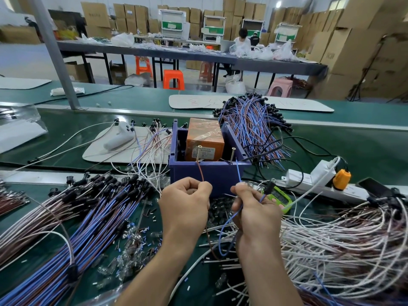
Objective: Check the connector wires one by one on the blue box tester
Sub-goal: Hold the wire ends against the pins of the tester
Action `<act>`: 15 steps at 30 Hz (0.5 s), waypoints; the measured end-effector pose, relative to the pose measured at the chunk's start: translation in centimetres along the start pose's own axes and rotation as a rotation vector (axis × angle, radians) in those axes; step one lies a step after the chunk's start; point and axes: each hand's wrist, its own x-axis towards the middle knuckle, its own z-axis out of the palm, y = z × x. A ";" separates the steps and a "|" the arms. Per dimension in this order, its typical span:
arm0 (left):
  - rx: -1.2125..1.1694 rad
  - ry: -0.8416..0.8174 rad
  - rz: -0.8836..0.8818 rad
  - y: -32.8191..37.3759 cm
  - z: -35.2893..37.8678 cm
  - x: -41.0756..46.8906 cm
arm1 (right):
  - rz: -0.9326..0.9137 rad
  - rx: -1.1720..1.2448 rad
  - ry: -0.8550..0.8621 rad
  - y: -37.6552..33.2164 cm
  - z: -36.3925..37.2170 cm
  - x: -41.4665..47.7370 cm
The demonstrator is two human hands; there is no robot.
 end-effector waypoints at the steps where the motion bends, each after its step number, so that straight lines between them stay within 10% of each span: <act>1: 0.002 -0.001 -0.002 0.0 0.0 0.0 | 0.003 0.001 0.002 0.0 0.0 0.0; 15: 0.006 -0.002 -0.032 -0.1 -0.1 0.2 | -0.044 -0.031 -0.012 0.0 0.1 -0.2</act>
